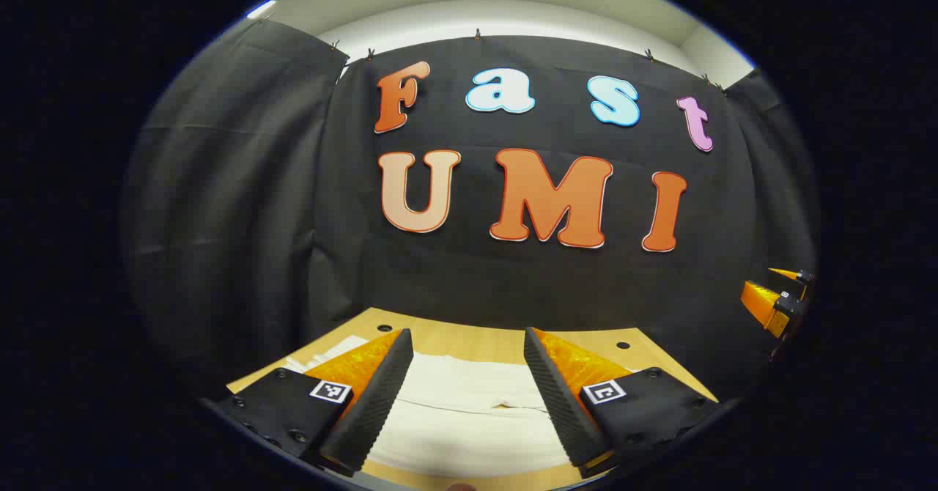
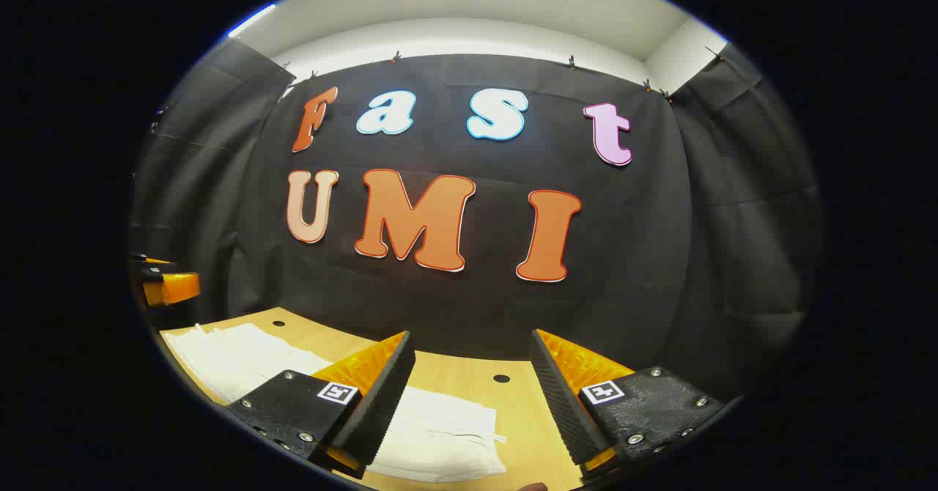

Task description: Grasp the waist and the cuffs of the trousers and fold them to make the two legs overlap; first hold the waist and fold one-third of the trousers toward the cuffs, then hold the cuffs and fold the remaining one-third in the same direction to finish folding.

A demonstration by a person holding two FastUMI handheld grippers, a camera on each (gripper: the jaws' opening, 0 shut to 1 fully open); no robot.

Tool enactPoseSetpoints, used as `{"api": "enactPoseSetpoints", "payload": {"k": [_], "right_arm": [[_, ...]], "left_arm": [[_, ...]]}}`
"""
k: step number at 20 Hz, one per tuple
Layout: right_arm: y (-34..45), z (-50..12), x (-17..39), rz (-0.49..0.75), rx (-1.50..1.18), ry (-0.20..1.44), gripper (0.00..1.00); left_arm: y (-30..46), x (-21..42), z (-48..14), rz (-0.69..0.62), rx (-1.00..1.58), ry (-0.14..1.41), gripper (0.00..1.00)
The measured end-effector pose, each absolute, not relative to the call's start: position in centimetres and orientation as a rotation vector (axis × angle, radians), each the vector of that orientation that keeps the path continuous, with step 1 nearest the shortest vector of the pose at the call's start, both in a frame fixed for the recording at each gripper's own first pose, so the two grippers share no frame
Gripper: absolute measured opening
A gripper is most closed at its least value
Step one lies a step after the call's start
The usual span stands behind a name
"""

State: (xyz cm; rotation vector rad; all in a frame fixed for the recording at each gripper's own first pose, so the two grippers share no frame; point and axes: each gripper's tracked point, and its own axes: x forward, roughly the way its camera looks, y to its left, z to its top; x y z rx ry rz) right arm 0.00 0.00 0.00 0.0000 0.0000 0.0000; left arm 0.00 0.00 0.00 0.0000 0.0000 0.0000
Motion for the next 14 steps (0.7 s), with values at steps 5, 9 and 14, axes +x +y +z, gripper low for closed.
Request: {"api": "enactPoseSetpoints", "payload": {"k": [5,9,14], "right_arm": [[5.7,3.4,-0.2,-0.117,-0.035,-0.019,0.97],[6.3,3.4,-1.0,-0.153,-0.051,0.000,1.00],[4.2,1.2,0.3,-0.167,-0.053,0.045,0.99]], "left_arm": [[8.9,3.9,4.9,-0.053,0.066,-0.082,0.98],[11.3,6.0,7.3,-0.067,0.039,-0.140,0.96],[11.0,7.1,7.4,-0.051,0.010,-0.176,0.98]]}}
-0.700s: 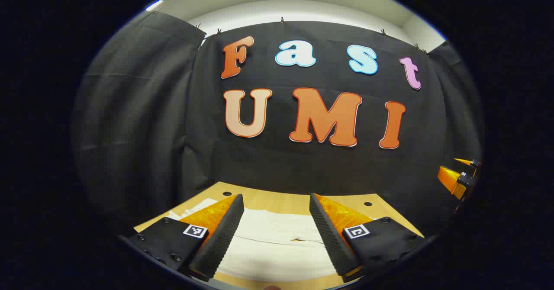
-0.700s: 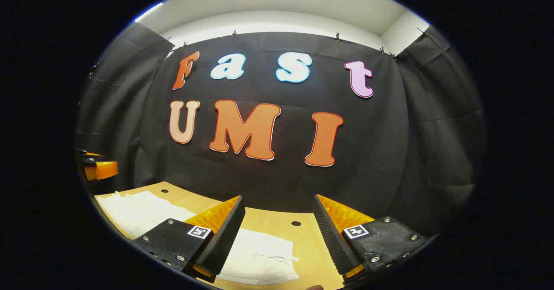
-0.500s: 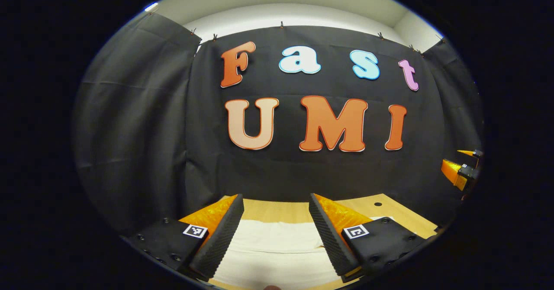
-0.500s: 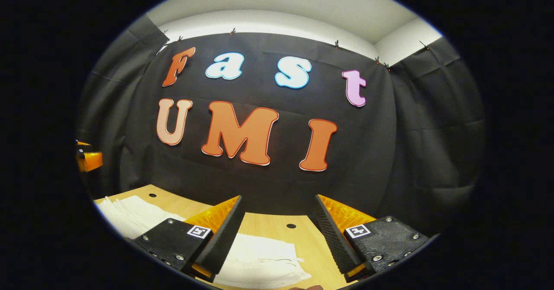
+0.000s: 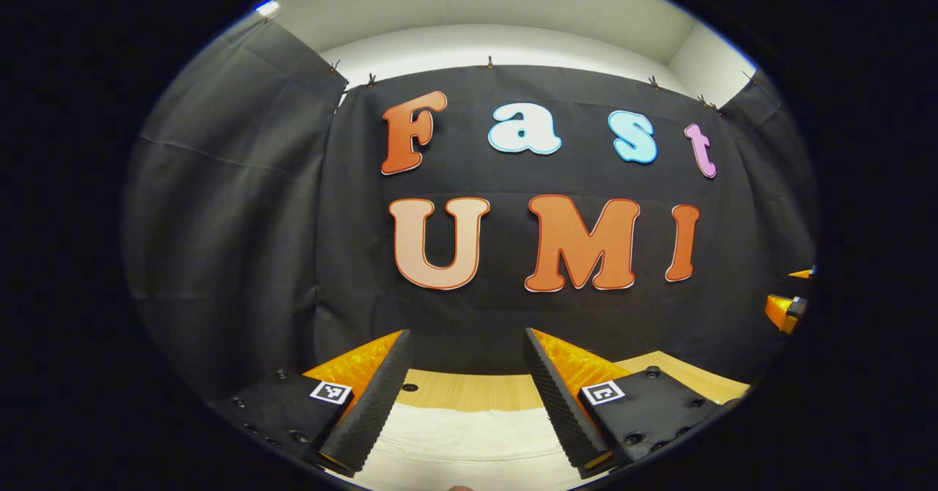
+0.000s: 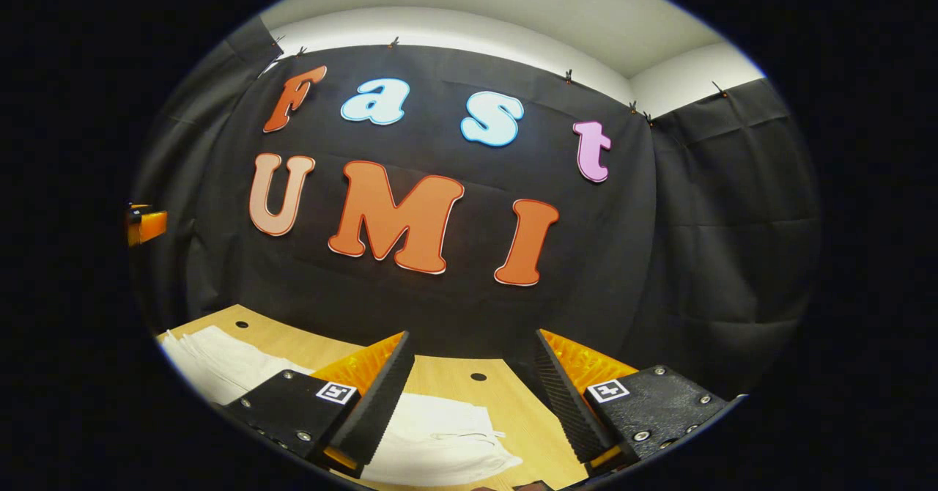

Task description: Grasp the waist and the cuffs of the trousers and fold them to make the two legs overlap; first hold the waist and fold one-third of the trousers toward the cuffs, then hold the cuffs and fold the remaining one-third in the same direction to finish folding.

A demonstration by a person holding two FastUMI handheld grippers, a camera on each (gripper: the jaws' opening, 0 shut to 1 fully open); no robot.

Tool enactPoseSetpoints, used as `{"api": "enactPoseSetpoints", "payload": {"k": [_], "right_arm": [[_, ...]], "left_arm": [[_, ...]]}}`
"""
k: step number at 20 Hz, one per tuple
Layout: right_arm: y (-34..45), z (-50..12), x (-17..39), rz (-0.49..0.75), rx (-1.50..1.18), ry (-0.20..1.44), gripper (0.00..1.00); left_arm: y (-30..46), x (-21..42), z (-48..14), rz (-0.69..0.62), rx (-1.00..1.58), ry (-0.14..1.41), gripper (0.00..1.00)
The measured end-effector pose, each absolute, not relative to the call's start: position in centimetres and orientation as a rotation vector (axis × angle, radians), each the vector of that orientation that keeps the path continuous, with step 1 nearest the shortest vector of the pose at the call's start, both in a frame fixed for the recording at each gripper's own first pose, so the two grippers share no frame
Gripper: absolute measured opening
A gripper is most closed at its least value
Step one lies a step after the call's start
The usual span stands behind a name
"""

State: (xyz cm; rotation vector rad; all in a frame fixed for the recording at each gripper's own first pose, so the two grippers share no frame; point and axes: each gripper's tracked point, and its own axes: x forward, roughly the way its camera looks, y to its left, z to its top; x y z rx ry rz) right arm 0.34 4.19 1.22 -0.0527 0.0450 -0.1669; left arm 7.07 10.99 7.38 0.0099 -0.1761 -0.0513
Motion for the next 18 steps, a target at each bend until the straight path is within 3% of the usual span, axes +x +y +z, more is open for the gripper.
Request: {"api": "enactPoseSetpoints", "payload": {"k": [5,9,18], "right_arm": [[1.8,-2.6,2.2,-0.148,-0.003,0.142,0.99],[-0.4,-6.9,3.1,-0.126,0.037,0.271,0.99],[0.8,-19.7,2.7,0.013,0.218,0.711,0.99]], "left_arm": [[12.1,8.8,2.5,0.024,-0.034,-0.052,0.95],[13.5,8.5,-1.2,0.091,-0.041,0.056,0.98],[19.4,5.6,-10.1,0.295,-0.124,0.350,0.99]]}}
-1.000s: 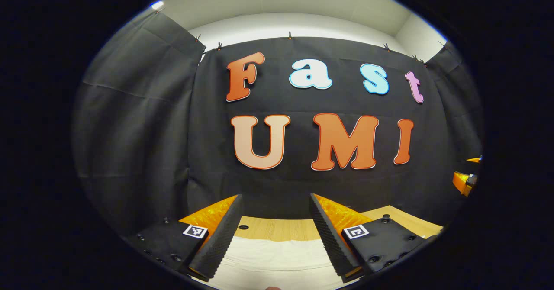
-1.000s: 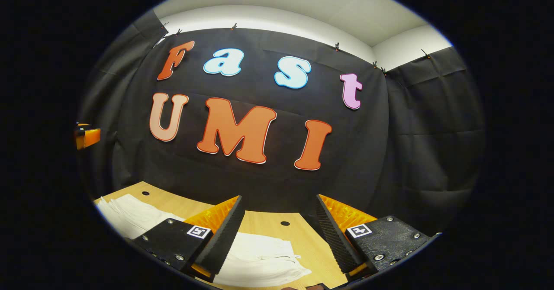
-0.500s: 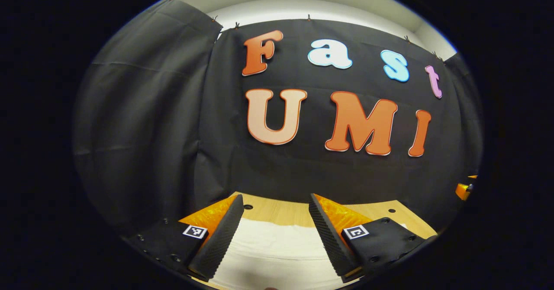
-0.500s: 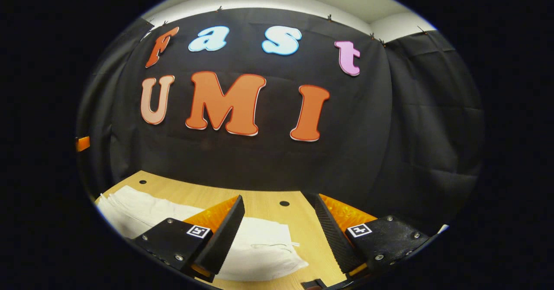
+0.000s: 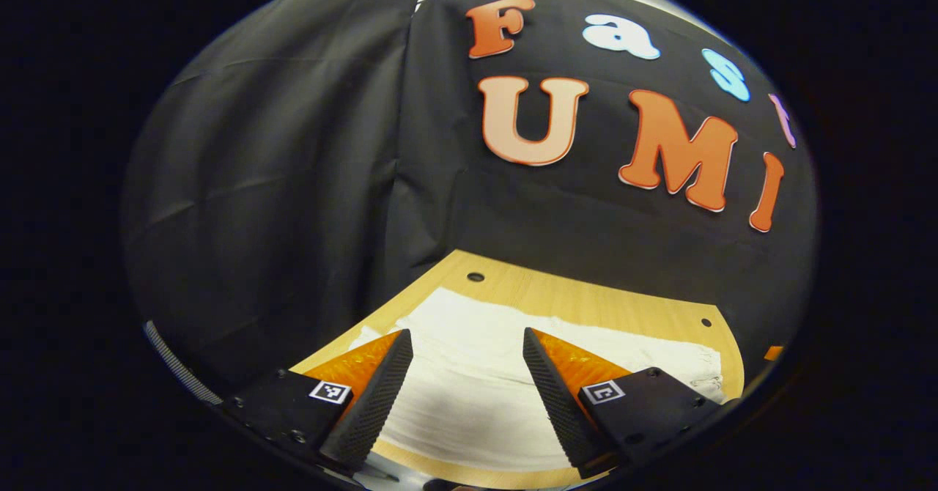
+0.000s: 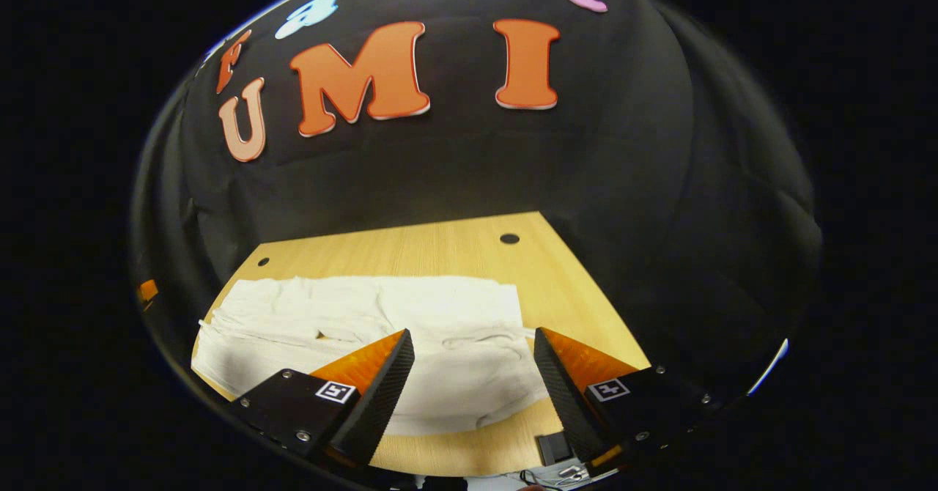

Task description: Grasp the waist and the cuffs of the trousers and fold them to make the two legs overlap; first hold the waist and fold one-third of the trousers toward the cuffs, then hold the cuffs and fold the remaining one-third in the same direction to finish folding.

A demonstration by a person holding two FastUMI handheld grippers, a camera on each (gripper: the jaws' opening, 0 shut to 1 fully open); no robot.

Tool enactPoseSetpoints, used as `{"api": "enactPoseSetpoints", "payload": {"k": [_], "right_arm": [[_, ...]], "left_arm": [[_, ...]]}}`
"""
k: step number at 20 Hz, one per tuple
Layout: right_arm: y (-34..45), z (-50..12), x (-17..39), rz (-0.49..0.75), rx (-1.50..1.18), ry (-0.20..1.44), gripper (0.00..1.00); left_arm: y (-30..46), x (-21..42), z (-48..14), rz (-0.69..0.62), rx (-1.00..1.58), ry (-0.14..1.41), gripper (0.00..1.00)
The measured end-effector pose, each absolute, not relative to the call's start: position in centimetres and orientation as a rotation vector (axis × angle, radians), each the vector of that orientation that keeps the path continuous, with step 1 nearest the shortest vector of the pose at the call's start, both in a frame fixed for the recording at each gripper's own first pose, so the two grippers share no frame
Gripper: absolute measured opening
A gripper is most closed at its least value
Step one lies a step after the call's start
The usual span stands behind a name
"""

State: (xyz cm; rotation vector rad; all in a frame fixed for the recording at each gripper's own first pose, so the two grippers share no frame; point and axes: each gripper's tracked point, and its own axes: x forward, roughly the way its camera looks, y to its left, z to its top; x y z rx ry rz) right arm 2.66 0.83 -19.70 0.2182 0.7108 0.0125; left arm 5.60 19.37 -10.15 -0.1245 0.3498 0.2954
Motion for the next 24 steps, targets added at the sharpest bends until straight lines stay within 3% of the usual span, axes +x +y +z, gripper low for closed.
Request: {"api": "enactPoseSetpoints", "payload": {"k": [8,16,21,24], "right_arm": [[3.7,-25.9,1.7,-0.020,0.507,0.980,0.93],[4.5,-29.5,1.5,-0.118,0.633,1.113,0.91],[4.8,-32.0,1.3,-0.153,0.672,1.170,0.91],[5.8,-33.4,0.5,-0.145,0.698,1.214,0.84]], "left_arm": [[26.8,4.8,-20.1,0.405,-0.340,0.637,0.99],[34.4,1.7,-29.1,0.533,-0.601,0.903,0.99],[37.0,0.4,-33.8,0.578,-0.784,0.976,0.99],[36.9,-0.1,-36.1,0.589,-0.872,1.003,0.99]]}}
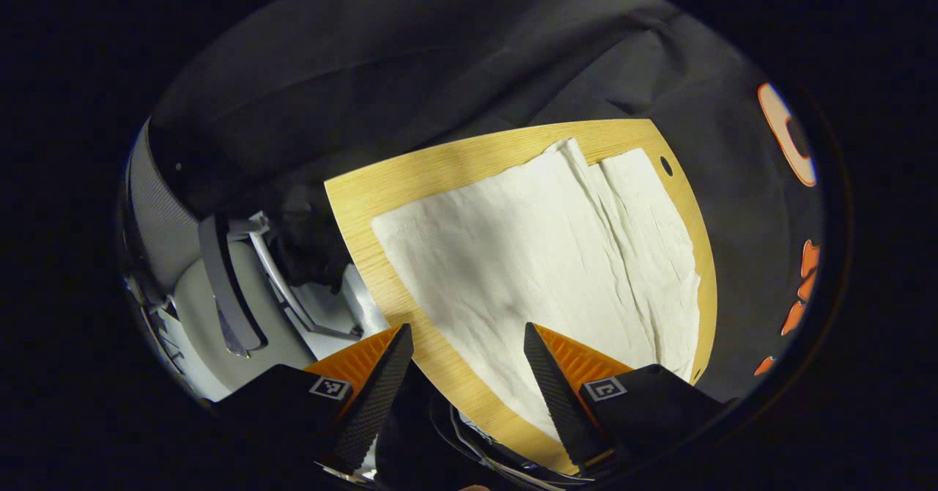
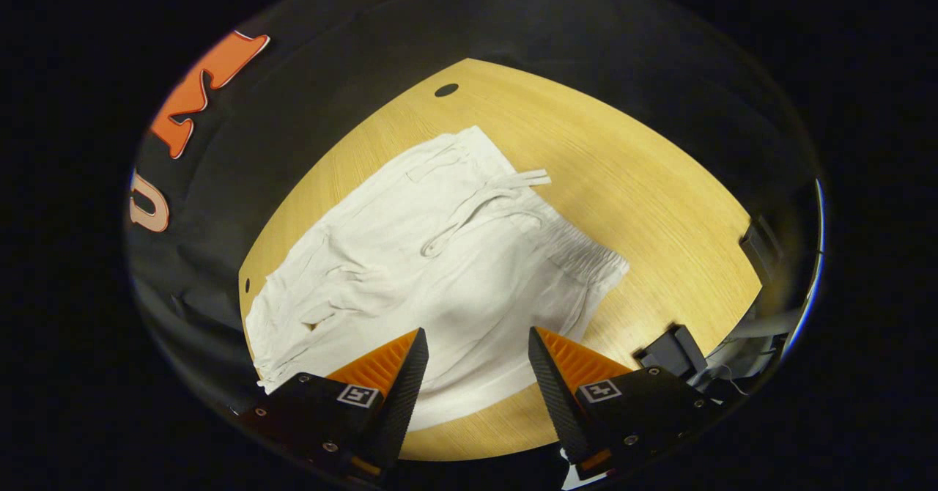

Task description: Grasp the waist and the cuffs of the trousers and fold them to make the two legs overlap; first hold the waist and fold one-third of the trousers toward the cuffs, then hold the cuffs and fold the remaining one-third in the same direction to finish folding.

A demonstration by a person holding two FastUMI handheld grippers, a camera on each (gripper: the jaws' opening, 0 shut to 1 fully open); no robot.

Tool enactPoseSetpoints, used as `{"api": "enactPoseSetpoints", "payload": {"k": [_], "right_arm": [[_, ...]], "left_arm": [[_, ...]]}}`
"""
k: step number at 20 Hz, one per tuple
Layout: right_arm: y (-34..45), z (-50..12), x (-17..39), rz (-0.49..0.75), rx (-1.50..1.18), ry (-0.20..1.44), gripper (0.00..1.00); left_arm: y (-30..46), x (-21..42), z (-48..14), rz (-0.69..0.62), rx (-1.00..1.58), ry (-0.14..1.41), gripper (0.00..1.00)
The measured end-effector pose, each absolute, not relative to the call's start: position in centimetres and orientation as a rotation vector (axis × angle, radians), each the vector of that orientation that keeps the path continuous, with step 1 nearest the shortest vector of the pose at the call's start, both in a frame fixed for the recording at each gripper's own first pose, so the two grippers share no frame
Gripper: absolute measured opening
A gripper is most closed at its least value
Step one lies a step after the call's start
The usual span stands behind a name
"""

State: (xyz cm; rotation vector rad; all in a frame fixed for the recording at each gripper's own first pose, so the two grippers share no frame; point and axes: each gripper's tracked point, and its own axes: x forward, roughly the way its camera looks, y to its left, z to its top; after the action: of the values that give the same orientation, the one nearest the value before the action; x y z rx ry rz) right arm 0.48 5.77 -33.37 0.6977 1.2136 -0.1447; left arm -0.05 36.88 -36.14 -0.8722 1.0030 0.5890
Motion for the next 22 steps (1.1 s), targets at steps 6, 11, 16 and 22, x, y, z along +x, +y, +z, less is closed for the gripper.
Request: {"api": "enactPoseSetpoints", "payload": {"k": [6,11,16,22], "right_arm": [[6.0,-34.8,0.6,-0.170,0.819,1.236,0.83],[5.3,-36.1,0.8,-0.206,0.892,1.237,0.83],[4.9,-36.3,0.6,-0.221,0.922,1.230,0.83],[2.4,-36.2,-0.6,-0.272,0.914,1.203,0.84]], "left_arm": [[37.8,1.2,-37.0,0.563,-1.000,0.933,1.00],[39.2,4.7,-37.0,0.503,-1.138,0.790,0.87],[39.7,6.0,-38.0,0.508,-1.063,0.788,0.21],[39.1,7.3,-36.2,0.481,-0.938,0.757,0.06]]}}
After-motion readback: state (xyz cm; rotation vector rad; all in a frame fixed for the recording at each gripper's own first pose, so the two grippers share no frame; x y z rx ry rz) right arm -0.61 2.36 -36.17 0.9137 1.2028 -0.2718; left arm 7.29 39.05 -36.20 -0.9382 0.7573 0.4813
